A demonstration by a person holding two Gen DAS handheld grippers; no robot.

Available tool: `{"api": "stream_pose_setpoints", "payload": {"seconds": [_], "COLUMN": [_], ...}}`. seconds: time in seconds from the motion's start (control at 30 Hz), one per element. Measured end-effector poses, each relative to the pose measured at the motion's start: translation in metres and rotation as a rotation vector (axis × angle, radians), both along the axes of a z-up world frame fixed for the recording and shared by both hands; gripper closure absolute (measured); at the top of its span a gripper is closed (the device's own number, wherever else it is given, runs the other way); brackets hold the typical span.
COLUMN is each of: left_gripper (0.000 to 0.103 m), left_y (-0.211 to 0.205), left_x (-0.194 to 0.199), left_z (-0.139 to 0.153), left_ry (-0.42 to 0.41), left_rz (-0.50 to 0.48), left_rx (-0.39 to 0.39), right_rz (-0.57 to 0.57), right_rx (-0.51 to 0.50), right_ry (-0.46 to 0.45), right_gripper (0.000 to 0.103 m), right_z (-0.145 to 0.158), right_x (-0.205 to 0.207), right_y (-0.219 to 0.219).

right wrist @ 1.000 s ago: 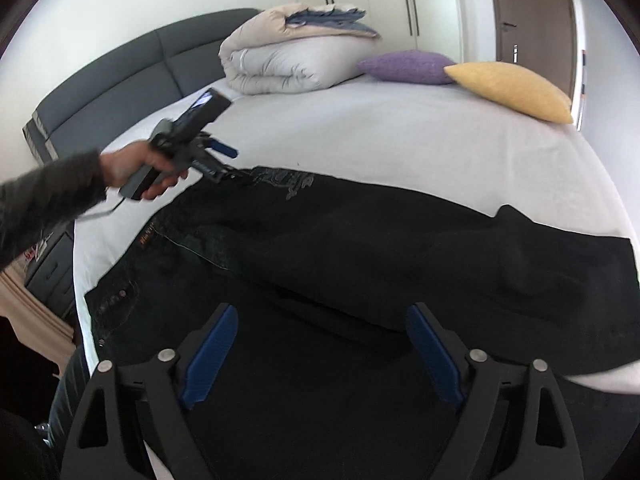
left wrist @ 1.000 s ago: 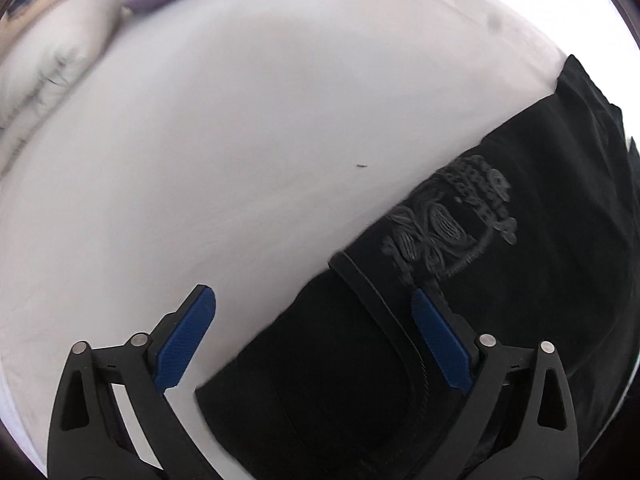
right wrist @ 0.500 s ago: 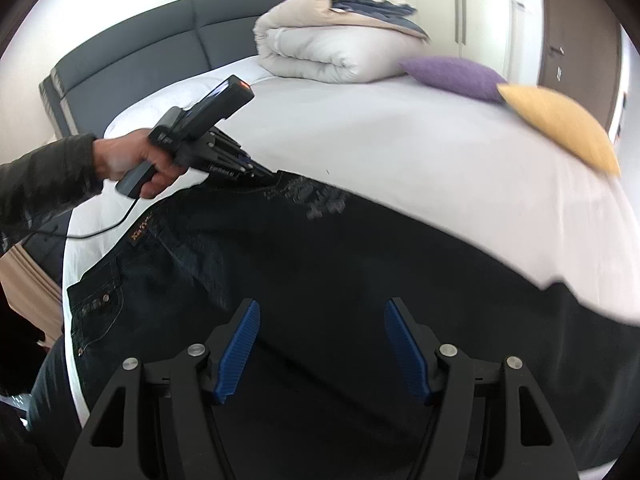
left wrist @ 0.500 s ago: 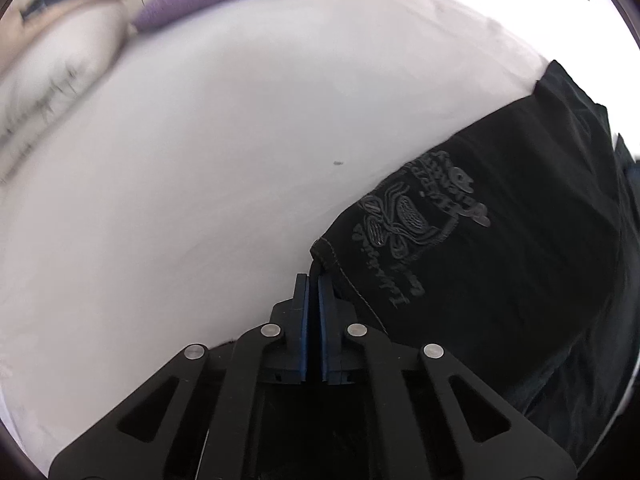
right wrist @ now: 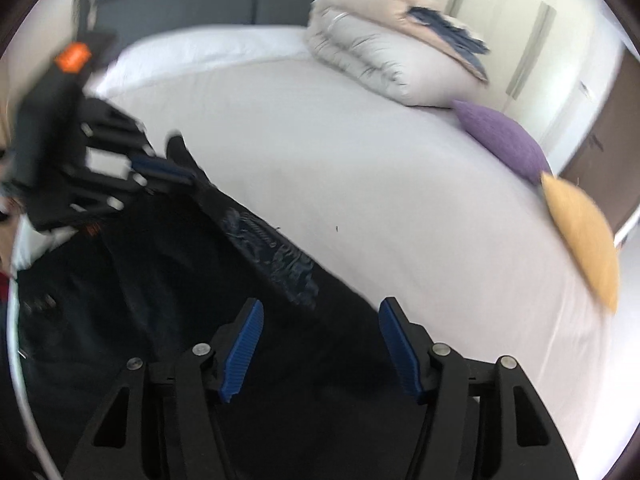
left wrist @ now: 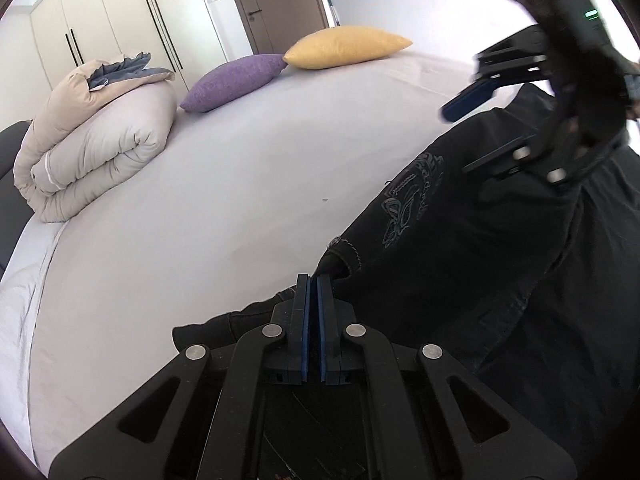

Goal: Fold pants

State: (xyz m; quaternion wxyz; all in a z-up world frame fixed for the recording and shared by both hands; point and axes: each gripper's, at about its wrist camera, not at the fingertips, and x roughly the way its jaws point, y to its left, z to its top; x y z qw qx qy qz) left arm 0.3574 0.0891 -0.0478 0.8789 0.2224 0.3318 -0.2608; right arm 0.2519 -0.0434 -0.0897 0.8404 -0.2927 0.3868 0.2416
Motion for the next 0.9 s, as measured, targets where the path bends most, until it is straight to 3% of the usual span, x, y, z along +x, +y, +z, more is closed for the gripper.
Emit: {"api": "stream_pose_setpoints", "payload": {"seconds": [0.13,0.2,0.27,0.5,0.6,0.77,0.8,0.87,0.9], "left_gripper": [0.101,0.101,0.101,0.101,0.101,0.099,0.094,0.064,0.013], "left_y": [-0.018,-0.019,-0.024,-0.010,-0.005,0.009,0.010,0.006,0.003], "left_x": [-0.037,-0.042,-0.042,-0.056,-0.067,-0.073,-0.069,-0.065,-0.066], "left_z": [0.000,-0.001,-0.001,0.006,0.011,0.013,0.013,0.010,0.010], "left_ry": [-0.002,-0.014,-0.024,-0.040,-0.040,-0.030,-0.017,0.001,-0.016], "left_rz": [0.010,0.016,0.030,0.076,0.052,0.015,0.018,0.000,-0.028], "left_rx": [-0.024,-0.022,-0.027,-0.073,-0.105,-0.110,-0.089,-0.055,-0.040], "right_rz": [0.004,-0.012,-0.030,-0.081,-0.069,0.009,0.019,0.032,0.035], "right_rx": [-0.099,-0.103,-0.098,0.025,0.077,0.032,0.028,0.011,0.009], "right_ry": [0.038,0.068,0.069,0.065,0.045,-0.026,-0.031,-0.045,-0.048], "right_gripper": [0.053,0.076,0.093,0.097,0.097,0.097,0.097,0.097,0.097], "right_z": [-0.016,-0.017,-0.015,0.003,0.007,0.013,0.014,0.017,0.018], "right_x": [0.023,0.032,0.034,0.017,0.002,-0.029,-0.033,-0.039,-0.038], "right_y": [0.007,0.005,0.002,0.008,0.023,0.043,0.042,0.038,0.037]}}
